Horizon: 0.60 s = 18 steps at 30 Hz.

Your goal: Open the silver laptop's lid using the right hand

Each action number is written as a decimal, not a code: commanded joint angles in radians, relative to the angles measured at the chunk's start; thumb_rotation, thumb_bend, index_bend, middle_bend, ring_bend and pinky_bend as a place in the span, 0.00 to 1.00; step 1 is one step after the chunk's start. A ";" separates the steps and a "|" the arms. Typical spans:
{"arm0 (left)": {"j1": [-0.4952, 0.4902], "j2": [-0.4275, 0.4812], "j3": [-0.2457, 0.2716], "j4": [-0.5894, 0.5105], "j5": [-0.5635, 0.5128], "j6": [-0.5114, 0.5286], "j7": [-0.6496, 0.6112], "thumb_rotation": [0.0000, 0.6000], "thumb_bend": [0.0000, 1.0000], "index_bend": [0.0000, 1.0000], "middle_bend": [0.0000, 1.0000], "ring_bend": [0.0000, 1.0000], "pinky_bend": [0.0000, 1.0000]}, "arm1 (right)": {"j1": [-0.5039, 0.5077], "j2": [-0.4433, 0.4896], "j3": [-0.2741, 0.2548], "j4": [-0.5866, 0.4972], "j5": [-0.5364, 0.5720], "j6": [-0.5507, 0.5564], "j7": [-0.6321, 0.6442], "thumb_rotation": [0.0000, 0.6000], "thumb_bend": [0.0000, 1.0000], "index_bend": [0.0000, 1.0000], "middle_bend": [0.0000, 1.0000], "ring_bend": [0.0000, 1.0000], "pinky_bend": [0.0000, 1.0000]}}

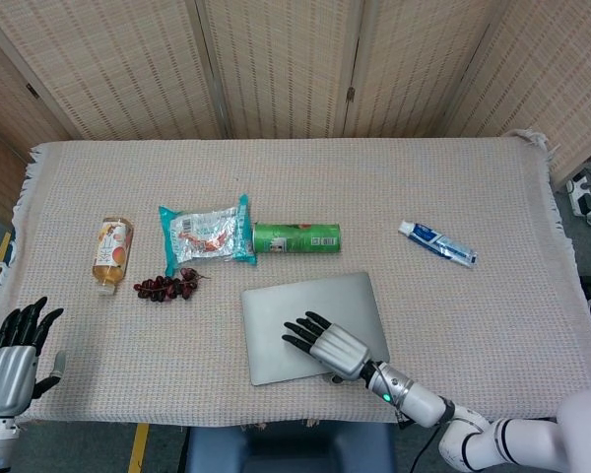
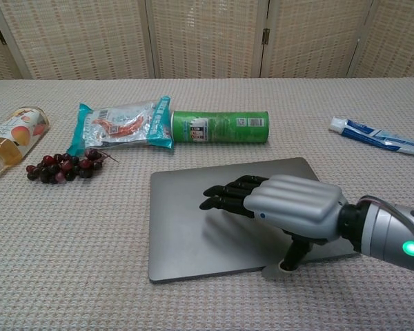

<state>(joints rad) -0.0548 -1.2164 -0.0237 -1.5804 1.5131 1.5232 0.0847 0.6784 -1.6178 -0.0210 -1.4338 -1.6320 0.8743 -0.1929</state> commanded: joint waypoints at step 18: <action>0.004 -0.005 0.001 0.019 -0.002 0.000 -0.016 1.00 0.55 0.17 0.05 0.01 0.00 | 0.038 -0.032 0.013 0.009 0.029 -0.012 -0.021 1.00 0.25 0.00 0.00 0.00 0.00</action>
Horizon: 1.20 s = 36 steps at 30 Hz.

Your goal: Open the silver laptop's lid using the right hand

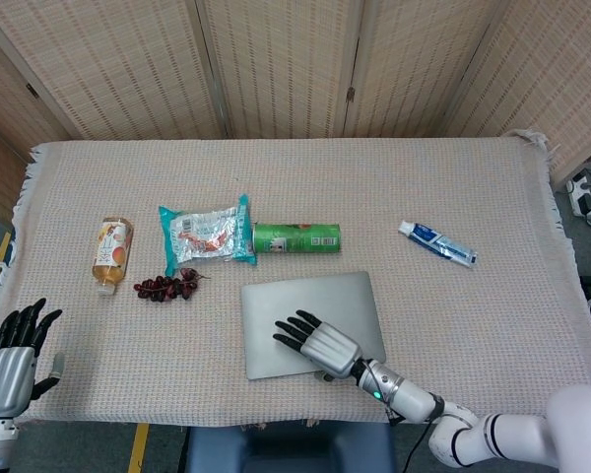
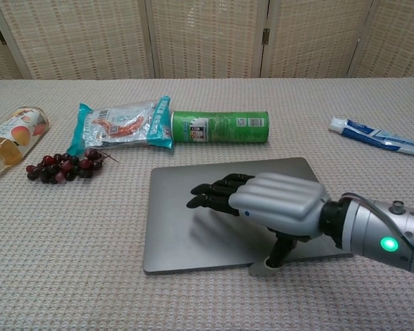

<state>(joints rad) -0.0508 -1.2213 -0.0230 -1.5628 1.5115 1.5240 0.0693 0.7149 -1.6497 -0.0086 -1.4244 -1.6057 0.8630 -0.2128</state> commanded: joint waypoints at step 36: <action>-0.115 -0.067 0.054 0.122 0.163 -0.111 -0.161 1.00 0.55 0.20 0.11 0.05 0.00 | 0.044 0.023 0.078 -0.108 0.125 0.003 -0.346 1.00 0.56 0.00 0.00 0.00 0.00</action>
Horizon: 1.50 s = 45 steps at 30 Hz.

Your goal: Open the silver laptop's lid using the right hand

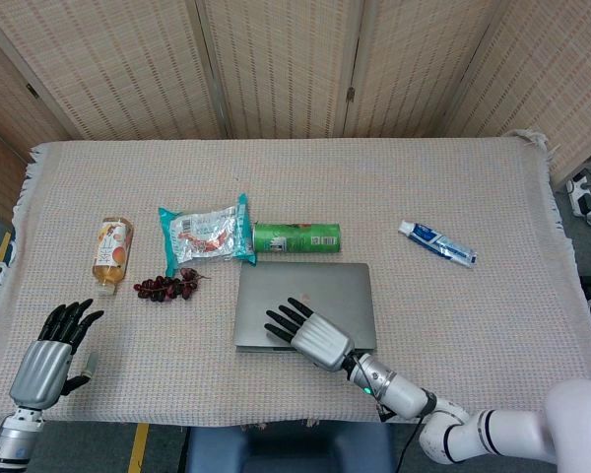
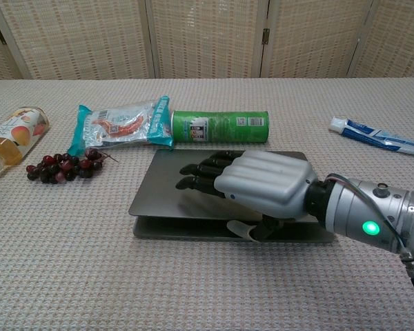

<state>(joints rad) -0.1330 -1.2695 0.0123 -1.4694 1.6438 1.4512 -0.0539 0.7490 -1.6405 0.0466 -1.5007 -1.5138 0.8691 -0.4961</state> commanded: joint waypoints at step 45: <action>-0.487 -0.304 -0.044 0.048 -0.153 -0.646 0.205 1.00 0.73 0.11 0.08 0.00 0.00 | 0.107 -0.007 0.086 -0.076 0.237 0.066 -0.330 1.00 0.58 0.00 0.00 0.00 0.00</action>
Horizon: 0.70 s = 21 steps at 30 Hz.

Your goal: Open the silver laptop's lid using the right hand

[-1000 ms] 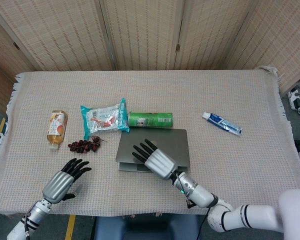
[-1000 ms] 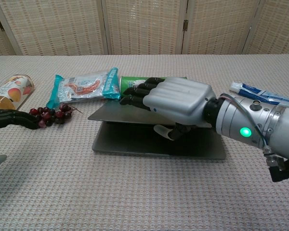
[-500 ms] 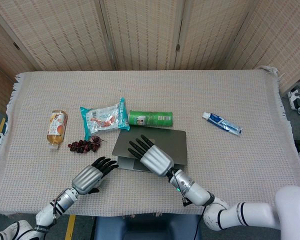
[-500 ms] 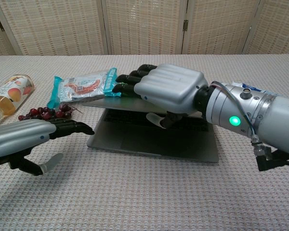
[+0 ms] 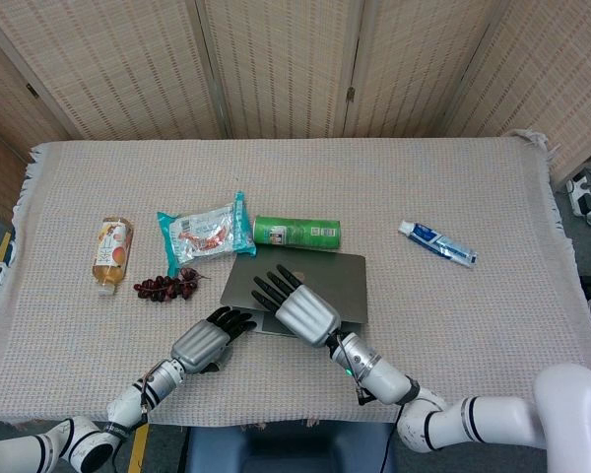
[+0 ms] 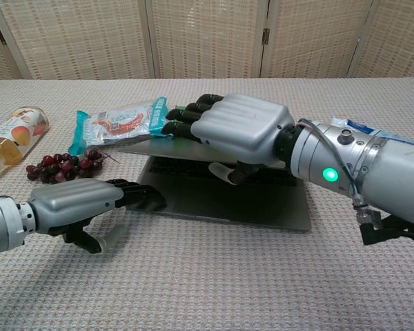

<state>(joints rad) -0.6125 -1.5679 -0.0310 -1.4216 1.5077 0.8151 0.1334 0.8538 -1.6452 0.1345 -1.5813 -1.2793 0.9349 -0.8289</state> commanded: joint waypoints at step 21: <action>-0.034 -0.021 0.015 -0.014 -0.104 -0.007 0.115 1.00 0.74 0.13 0.10 0.00 0.00 | 0.034 -0.031 -0.016 0.067 0.047 -0.022 0.007 1.00 0.58 0.00 0.00 0.00 0.00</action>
<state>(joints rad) -0.6462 -1.5885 -0.0157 -1.4352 1.4042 0.8082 0.2478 0.8860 -1.6746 0.1179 -1.5160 -1.2337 0.9142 -0.8207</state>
